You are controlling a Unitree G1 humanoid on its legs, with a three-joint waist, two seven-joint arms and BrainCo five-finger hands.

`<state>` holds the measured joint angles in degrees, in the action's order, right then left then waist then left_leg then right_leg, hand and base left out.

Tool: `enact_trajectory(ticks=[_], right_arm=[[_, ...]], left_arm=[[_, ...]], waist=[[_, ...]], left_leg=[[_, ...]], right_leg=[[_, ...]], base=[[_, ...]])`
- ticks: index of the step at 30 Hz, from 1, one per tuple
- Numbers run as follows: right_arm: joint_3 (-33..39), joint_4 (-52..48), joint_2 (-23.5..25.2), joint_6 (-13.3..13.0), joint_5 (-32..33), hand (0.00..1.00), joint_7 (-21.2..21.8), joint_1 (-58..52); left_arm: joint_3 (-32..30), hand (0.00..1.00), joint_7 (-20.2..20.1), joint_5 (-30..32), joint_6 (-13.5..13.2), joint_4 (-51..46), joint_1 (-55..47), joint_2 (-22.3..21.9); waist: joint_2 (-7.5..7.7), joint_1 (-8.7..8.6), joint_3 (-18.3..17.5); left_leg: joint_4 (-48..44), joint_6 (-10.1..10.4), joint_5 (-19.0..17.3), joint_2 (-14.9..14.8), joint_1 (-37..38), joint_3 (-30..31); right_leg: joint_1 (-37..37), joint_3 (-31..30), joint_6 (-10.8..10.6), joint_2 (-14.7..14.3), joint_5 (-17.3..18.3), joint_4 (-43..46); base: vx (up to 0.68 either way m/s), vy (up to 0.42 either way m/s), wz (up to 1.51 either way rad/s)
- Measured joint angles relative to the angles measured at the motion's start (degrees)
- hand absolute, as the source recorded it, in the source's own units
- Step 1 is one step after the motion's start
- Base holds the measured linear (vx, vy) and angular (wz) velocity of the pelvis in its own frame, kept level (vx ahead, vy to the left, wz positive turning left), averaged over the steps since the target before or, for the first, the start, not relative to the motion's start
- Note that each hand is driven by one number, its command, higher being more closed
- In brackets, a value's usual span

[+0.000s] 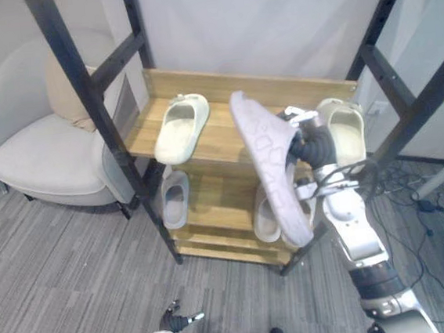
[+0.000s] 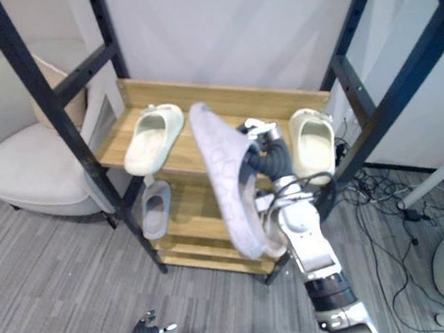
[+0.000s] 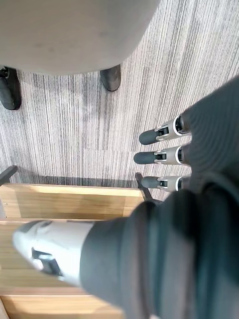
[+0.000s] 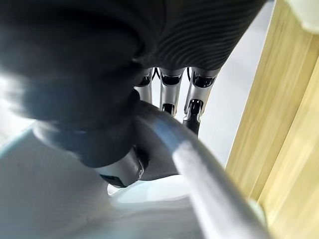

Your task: Organize the slippers on the shoe rack

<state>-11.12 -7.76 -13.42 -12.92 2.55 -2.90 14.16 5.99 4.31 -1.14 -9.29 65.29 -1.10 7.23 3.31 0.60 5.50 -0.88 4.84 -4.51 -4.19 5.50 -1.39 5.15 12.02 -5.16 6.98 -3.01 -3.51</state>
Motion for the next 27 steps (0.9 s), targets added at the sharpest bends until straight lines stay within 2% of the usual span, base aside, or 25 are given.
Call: enact_trajectory(ticks=[8, 10, 12, 13, 15, 17, 18, 23, 27], right_arm=[[-10.41, -0.89, -0.22, -0.22, 0.26, 1.0, 5.94, -5.22], [-12.2, -0.5, -0.31, -0.22, 0.23, 1.0, 6.68, -6.18], [-13.43, -0.12, -0.57, -0.18, 0.12, 1.0, 6.82, -6.08], [-13.54, 0.02, -0.54, -0.21, 0.09, 1.0, 6.81, -5.88], [-13.94, 4.21, -0.18, -0.31, -0.2, 1.0, 6.18, -3.12], [-13.86, 6.72, -0.27, -0.04, -0.4, 1.0, 5.44, -1.61], [-13.8, 8.59, -0.46, 0.24, -0.78, 1.0, 4.28, -0.28], [-12.93, 12.35, -0.18, 0.74, -3.46, 1.0, 1.81, 3.82], [-8.74, 12.61, -0.19, 1.02, -5.05, 1.0, -1.79, 8.48]], left_arm=[[0.31, 0.0, -0.01, 1.06, -0.12, 0.65, 0.06, -0.23], [0.8, 0.0, -0.03, 1.08, -0.27, 0.67, 0.15, -0.19], [1.82, 0.0, 0.02, 1.06, -0.4, 0.6, 1.64, 0.02], [1.84, 0.0, 0.02, 1.04, -0.41, 0.56, 2.17, 0.2], [1.87, 0.0, 0.44, 0.82, -0.48, -0.25, 5.47, 0.47], [1.9, 0.0, 0.55, 0.64, -0.65, -0.55, 7.14, 0.53], [1.83, 0.0, 0.61, -0.31, -1.37, -1.28, 8.81, 0.52], [1.68, 0.0, 1.69, -1.45, -2.01, -4.42, 11.32, 0.48], [-0.73, 0.0, 2.92, -3.26, -2.81, -8.91, 12.89, 0.31]], waist=[[-0.47, -0.02, -0.32], [-0.6, -0.01, -0.23], [-0.73, 0.15, 1.85], [-0.64, 0.29, 2.72], [-0.33, 0.93, 7.48], [-0.75, 1.18, 9.76], [-1.36, 1.39, 12.18], [-2.0, 1.6, 15.41], [-2.04, 1.61, 17.51]], left_leg=[[0.07, 0.07, 0.06, 0.02, 0.55, 0.98], [-0.23, 0.13, 0.11, -0.01, -0.6, 1.91], [-4.69, 0.27, -0.88, 0.17, -4.93, 3.94], [-6.22, 0.29, -1.23, 0.36, -5.94, 4.13], [-15.27, 0.48, -3.51, 1.44, -13.29, 5.68], [-19.22, 0.75, -4.74, 1.73, -16.87, 6.62], [-24.49, 0.97, -6.8, 1.75, -21.68, 7.09], [-37.55, 1.05, -12.0, 1.81, -32.17, 7.31], [-51.5, 1.61, -16.96, 1.8, -42.6, 7.11]], right_leg=[[1.28, 1.03, -0.1, 0.0, 0.13, -0.43], [0.65, 1.78, -0.04, 0.16, 1.14, 0.8], [-4.62, 3.1, 0.26, 1.41, 5.5, 10.0], [-5.8, 3.19, 0.31, 1.88, 6.48, 12.19], [-13.18, 3.33, 0.77, 4.14, 10.99, 23.3], [-16.11, 3.7, 1.08, 4.82, 12.43, 27.19], [-20.24, 3.86, 1.32, 5.56, 14.62, 31.93], [-30.68, 2.18, 1.23, 7.0, 19.78, 44.85], [-41.4, -0.03, 2.01, 8.76, 24.83, 58.81]], base=[[-0.02, -0.006, 0.07], [-0.03, -0.019, 0.24], [-0.06, -0.017, 0.42], [-0.07, -0.003, 0.4], [-0.18, -0.023, 0.4], [-0.21, -0.026, 0.3], [-0.27, -0.004, 0.19], [-0.15, 0.004, -0.01], [-0.1, 0.003, -0.04]])
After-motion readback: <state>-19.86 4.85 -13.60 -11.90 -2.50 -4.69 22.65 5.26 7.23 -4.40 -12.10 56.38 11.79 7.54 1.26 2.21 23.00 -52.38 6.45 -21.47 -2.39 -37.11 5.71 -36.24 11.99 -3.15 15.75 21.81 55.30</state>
